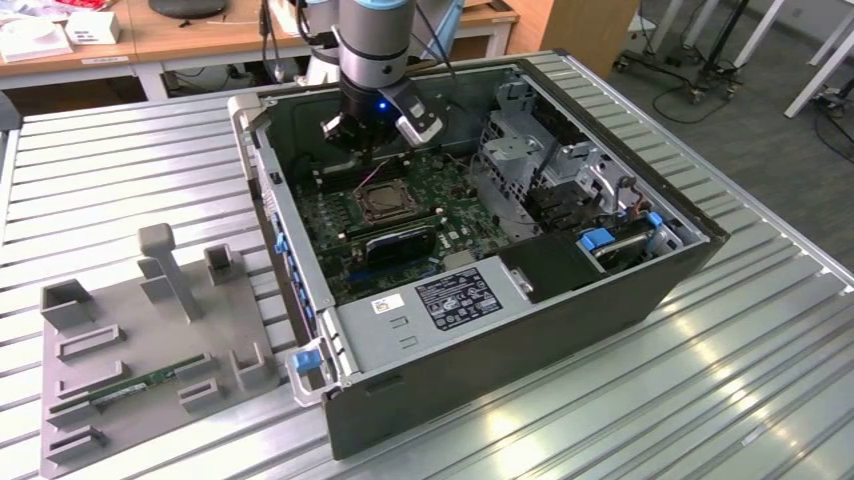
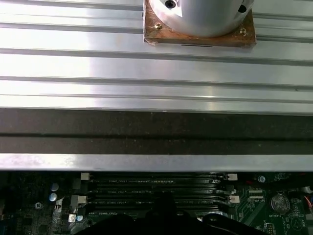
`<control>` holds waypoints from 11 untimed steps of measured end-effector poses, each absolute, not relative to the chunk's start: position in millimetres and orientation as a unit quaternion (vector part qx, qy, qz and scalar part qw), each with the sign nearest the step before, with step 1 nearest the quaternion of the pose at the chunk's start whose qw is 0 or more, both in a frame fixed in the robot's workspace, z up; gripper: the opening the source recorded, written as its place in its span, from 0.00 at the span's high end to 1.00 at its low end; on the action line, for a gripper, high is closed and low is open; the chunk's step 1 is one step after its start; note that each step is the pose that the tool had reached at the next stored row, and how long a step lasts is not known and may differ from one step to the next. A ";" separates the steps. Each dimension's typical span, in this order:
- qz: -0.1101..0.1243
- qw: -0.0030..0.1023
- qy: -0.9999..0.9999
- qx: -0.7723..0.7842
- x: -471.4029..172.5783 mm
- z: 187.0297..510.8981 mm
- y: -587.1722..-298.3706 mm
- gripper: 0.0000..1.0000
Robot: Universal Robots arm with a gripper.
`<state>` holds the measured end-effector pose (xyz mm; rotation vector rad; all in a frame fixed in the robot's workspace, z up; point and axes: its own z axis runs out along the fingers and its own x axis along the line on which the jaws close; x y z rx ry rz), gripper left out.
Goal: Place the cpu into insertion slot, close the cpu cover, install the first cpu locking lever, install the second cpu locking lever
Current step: 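Install the first cpu locking lever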
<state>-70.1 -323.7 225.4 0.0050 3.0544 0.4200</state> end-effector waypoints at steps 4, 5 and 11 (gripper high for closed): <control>0.136 0.029 0.990 0.002 -68.9 225.4 -324.9 0.89; 0.136 0.029 0.990 0.002 -68.3 225.4 -325.2 0.89; 0.136 0.029 0.990 0.002 -64.7 225.4 -327.4 0.89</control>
